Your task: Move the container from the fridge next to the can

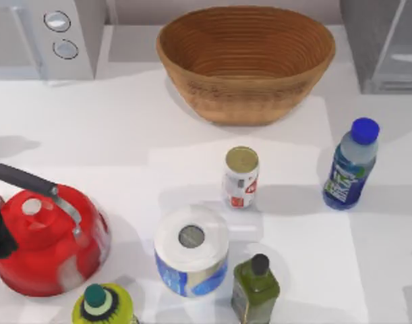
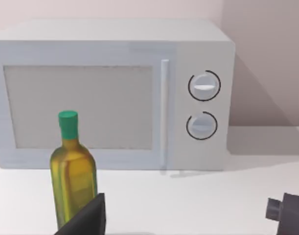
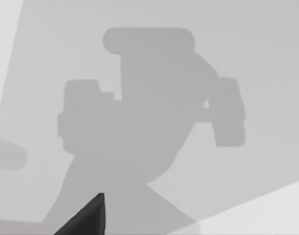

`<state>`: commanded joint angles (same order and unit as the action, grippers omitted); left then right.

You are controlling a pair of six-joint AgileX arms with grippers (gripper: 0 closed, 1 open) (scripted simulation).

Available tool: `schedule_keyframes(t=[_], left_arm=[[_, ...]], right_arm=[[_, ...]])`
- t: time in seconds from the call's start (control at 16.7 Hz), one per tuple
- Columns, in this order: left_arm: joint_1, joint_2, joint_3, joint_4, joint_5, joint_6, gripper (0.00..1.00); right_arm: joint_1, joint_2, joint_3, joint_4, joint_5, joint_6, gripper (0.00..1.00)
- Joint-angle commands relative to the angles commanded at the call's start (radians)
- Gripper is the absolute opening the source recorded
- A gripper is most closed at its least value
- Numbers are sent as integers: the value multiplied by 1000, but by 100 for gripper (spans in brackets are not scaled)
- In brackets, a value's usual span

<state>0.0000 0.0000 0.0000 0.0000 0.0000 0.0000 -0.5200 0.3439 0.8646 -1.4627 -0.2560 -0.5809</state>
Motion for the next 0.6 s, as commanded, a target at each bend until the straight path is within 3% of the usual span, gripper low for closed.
schedule_keyframes(t=[0.6], left_arm=[[0,0,0,0,0,0,100]], right_arm=[[-829,947,295,-4,-433,-925,100]])
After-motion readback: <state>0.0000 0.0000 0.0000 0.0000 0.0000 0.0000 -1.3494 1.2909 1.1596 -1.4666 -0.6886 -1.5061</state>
